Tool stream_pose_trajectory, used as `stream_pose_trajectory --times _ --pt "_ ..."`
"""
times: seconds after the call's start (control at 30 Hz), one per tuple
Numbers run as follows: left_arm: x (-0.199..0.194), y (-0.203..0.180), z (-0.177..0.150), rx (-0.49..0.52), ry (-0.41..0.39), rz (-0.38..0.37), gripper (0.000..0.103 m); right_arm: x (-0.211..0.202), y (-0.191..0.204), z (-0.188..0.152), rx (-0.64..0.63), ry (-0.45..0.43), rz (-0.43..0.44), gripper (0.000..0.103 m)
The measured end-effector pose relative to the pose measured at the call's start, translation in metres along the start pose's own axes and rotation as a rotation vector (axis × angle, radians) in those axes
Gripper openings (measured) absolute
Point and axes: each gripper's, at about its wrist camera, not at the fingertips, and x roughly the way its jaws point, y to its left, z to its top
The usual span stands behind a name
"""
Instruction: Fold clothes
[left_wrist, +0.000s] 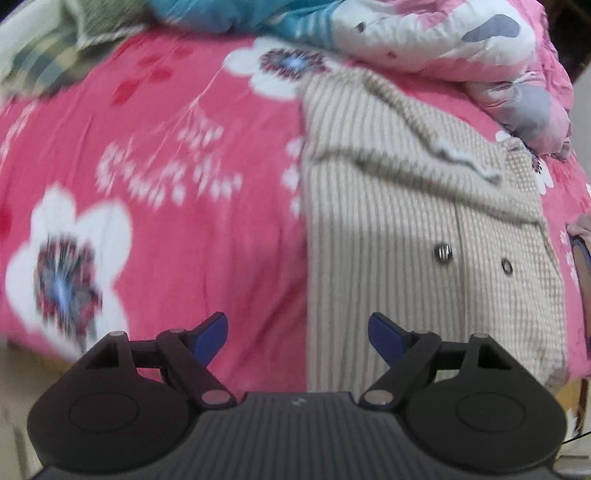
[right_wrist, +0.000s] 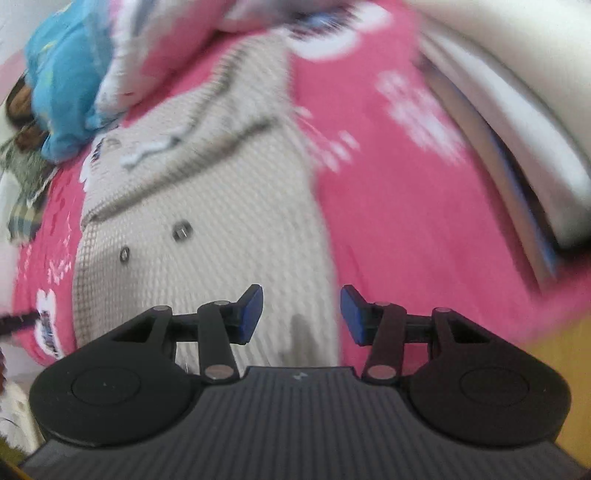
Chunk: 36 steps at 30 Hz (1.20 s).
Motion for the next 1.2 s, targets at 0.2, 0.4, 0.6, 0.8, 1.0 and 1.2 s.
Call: stream_pose_trajectory --times 0.2,0.4,0.6,0.8,1.0,1.2 --pt "0.039 -0.007 -0.057 0.007 0.099 -0.040 0.082 0.013 -0.029 -0.029 0.091 0.043 0.070 0.048" --pt "0.078 -0.004 -0.080 0.014 0.130 -0.109 0.075 0.048 -0.037 -0.031 0.202 0.027 0.194 0.048" --pt "0.104 -0.011 -0.097 0.144 0.169 -0.120 0.066 0.073 -0.045 -0.057 0.320 0.084 0.253 0.047" --pt "0.119 -0.020 -0.111 0.215 0.166 -0.169 0.052 0.090 -0.052 -0.089 0.412 0.168 0.338 0.045" --pt "0.122 -0.026 -0.119 0.286 0.144 -0.192 0.032 0.106 -0.046 -0.092 0.354 0.211 0.333 0.021" --pt "0.103 -0.023 -0.120 0.262 0.163 -0.151 0.009 0.089 -0.032 -0.087 0.262 0.201 0.354 0.006"
